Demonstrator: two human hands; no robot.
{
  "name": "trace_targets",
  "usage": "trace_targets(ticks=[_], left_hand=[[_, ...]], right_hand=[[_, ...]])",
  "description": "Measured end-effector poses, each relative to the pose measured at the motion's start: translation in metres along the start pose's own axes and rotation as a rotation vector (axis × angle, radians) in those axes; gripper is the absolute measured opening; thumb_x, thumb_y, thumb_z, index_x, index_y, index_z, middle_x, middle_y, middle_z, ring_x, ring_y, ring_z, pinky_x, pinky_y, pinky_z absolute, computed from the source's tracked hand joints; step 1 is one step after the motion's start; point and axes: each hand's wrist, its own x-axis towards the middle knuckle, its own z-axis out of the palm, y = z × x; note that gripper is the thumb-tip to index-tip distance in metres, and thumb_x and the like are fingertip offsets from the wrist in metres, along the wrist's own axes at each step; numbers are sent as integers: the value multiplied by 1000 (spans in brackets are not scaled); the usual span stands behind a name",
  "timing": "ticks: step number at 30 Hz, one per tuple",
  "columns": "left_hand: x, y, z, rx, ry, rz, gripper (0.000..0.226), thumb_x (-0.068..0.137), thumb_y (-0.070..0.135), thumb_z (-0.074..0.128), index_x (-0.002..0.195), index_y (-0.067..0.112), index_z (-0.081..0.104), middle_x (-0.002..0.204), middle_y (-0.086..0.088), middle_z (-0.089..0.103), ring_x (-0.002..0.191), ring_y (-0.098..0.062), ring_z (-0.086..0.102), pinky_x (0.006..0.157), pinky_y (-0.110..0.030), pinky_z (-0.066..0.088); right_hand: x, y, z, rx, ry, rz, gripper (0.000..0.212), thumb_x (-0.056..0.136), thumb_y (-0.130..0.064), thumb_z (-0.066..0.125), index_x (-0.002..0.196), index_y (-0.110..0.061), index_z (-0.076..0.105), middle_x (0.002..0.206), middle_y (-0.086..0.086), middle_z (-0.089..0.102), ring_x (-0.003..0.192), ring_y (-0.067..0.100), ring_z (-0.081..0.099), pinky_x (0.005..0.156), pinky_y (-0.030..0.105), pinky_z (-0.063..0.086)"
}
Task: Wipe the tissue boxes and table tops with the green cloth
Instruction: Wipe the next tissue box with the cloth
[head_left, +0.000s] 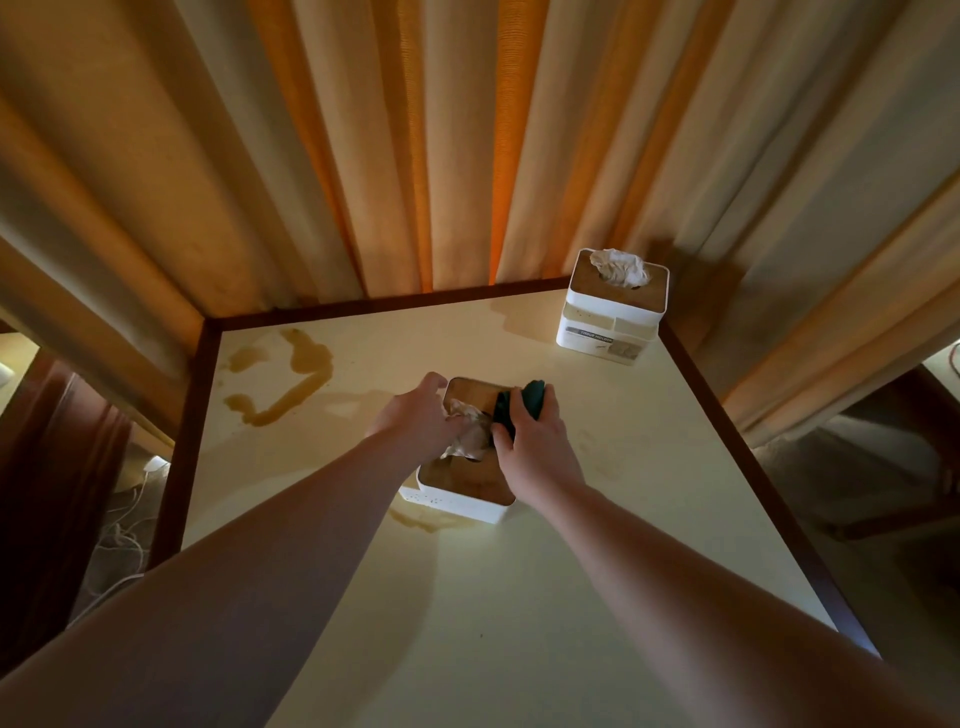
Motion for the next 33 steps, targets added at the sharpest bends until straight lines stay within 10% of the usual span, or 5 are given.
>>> trace_targets(ticks=[33], left_hand=[[-5,7,-3,-2,8,-23,59,93,54,67,139,33,39,85,3,62,73,-22,64,65,-34,55]], right_hand=[[-23,19,13,123,-9,-81,62,108,-48,42,164,-37,19,173,2,-2,158,26,16,124,38,28]])
